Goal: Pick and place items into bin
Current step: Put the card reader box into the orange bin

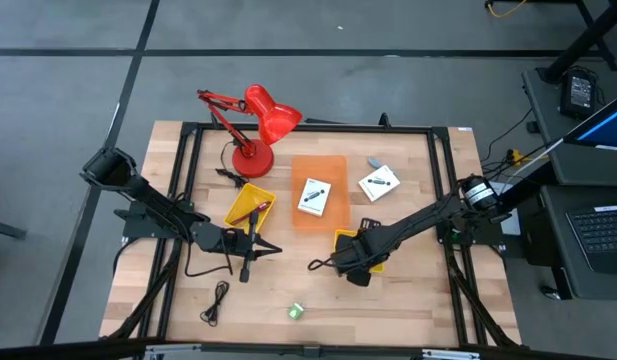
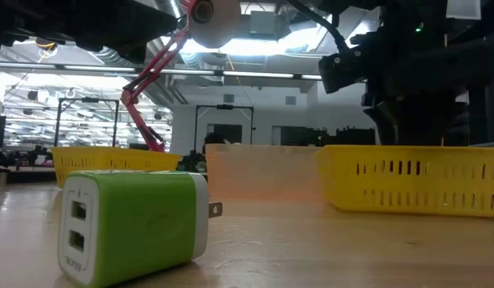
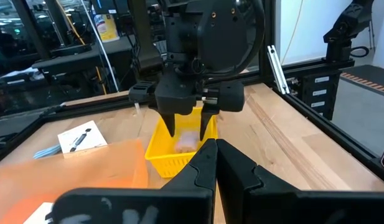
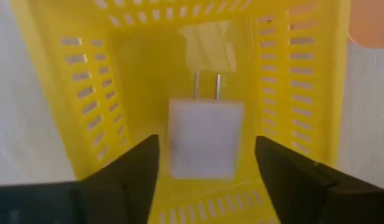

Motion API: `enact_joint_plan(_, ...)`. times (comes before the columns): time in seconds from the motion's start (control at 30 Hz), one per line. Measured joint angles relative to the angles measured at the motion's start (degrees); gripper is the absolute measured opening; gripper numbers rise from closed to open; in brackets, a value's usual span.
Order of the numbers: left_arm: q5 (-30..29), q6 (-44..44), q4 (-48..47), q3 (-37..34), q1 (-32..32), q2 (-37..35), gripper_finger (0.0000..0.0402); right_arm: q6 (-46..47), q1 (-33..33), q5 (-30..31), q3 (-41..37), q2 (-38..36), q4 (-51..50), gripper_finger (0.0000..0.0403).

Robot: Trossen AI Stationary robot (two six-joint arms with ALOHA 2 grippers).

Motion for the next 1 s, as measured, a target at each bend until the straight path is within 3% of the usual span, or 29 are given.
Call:
enact_joint_plan(0.13, 0.0, 0.0, -0.1, 0.0, 0.0, 0.0, 0.0004, -0.1, 0.0, 0.0, 0.0, 0.0, 0.1, 0.0270)
enact_joint_plan(0.27, 0.0, 0.0, -0.1, 0.0, 0.0, 0.0, 0.0004, -0.2, 0.0, 0.0, 1.0, 0.0, -0.7, 0.0248)
enact_joint_plan(0.4, 0.0, 0.0, -0.1, 0.0, 0.0, 0.0, 0.0004, -0.8, 0.0, -0.3, 3.8, 0.0, -3.3, 0.0183)
enact_joint_plan(0.6, 0.0, 0.0, -0.5, 0.0, 0.0, 0.0, 0.0004, -3.8, 0.0, -0.8, 9.9, 0.0, -9.5, 0.0038)
enact_joint_plan(0.67, 0.0, 0.0, -0.7, 0.0, 0.0, 0.0, 0.0004, -5.6, 0.0, -0.8, 11.3, 0.0, -9.9, 0.0011)
enact_joint_plan(0.83, 0.0, 0.0, -1.0, 0.0, 0.0, 0.0, 0.0004, -7.4, 0.1, -0.4, 13.3, -0.4, -12.0, 0.0003)
enact_joint_plan(1.0, 0.0, -2.1, -2.7, 0.0, 0.0, 0.0, 0.0004, -6.0, 0.6, 0.9, 13.3, -5.5, -12.9, 0.0001)
